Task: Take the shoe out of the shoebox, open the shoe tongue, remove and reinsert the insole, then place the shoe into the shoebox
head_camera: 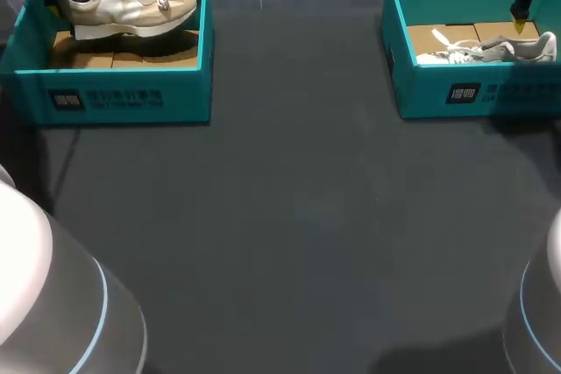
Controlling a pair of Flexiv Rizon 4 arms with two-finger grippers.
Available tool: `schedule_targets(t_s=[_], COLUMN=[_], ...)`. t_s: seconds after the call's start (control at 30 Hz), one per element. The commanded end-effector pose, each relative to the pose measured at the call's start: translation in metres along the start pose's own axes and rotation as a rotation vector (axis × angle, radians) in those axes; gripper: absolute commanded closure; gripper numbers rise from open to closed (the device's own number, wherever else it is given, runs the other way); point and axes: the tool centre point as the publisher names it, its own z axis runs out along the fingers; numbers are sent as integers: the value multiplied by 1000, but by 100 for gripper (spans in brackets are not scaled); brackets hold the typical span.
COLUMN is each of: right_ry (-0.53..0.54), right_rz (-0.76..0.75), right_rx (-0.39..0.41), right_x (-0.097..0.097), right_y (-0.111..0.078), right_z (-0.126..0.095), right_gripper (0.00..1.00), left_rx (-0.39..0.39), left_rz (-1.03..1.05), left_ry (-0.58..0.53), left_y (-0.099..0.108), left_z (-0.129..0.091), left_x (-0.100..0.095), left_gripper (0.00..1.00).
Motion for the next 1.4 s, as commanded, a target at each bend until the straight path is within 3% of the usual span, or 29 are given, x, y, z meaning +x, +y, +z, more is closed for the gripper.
schedule_targets(t_s=[0.03,0.43,0.67,1.1,1.4], right_ry=[-1,-1,-1,-1,-1], right_rz=[1,1,1,1,1], right_rx=[-1,-1,-1,-1,-1], right_x=[0,0,0,0,0], right_y=[-1,-1,-1,-1,-1], right_z=[0,0,0,0,0], right_gripper=[0,0,0,0,0], left_rx=[-14,-86,-150,-150,-230], left_rz=[-1,7,3,3,2], left_ry=[-4,-14,2,2,44], left_y=[-10,-22,-41,-41,-132], left_z=[-34,-94,-137,-137,-158], left_x=[-3,-14,-18,-18,-48], left_gripper=[100,100,100,100,100])
